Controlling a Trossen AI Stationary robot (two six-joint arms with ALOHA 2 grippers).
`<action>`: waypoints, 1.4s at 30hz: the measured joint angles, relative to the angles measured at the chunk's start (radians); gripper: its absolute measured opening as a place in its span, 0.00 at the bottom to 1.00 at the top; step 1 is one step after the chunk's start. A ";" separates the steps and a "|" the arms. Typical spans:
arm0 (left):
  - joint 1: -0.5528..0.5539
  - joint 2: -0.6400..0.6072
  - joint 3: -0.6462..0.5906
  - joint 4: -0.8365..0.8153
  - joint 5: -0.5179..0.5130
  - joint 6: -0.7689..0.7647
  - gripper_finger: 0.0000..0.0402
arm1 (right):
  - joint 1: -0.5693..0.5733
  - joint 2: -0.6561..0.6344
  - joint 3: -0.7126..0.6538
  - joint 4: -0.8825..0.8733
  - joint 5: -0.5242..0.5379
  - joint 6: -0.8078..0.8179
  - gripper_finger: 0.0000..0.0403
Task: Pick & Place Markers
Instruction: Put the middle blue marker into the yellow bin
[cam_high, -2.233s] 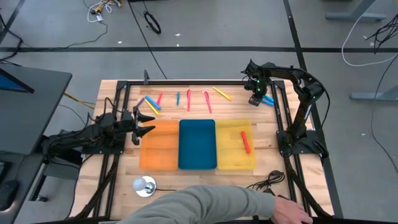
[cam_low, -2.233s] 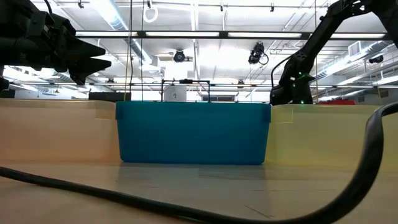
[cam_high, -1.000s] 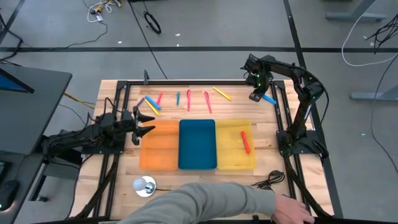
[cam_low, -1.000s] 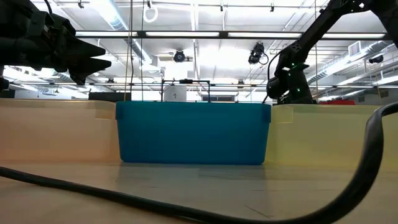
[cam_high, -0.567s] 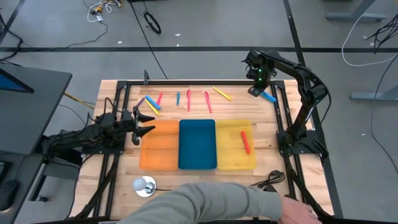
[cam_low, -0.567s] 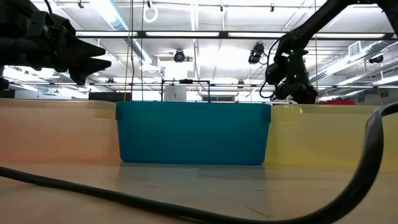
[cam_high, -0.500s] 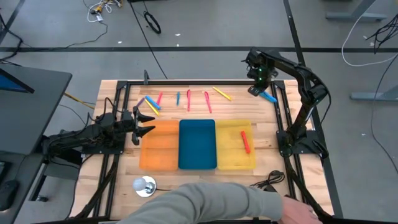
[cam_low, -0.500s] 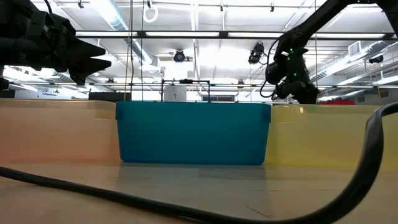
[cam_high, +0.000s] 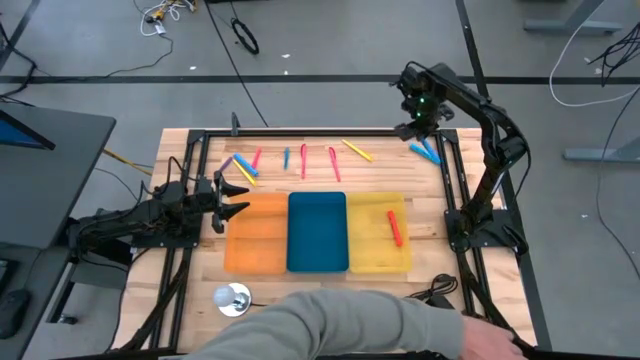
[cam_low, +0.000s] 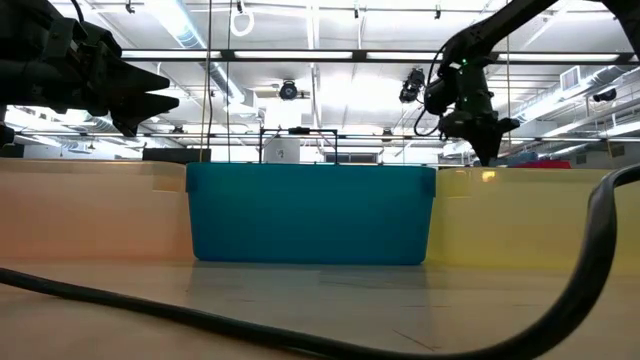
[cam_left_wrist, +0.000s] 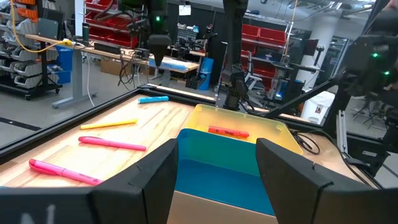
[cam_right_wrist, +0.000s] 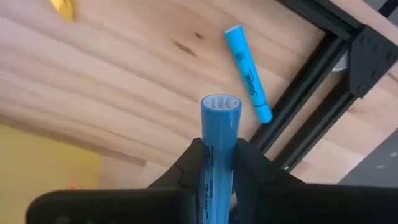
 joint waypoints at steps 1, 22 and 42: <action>0.000 0.000 0.000 0.000 0.000 0.000 0.55 | 0.002 0.000 0.009 -0.009 0.000 0.023 0.13; 0.000 0.000 0.000 0.000 0.000 0.000 0.55 | 0.024 -0.036 0.041 -0.056 -0.076 0.377 0.13; 0.000 0.000 0.000 0.017 0.310 -0.001 0.55 | 0.343 -0.071 0.033 -0.056 -0.099 0.583 0.13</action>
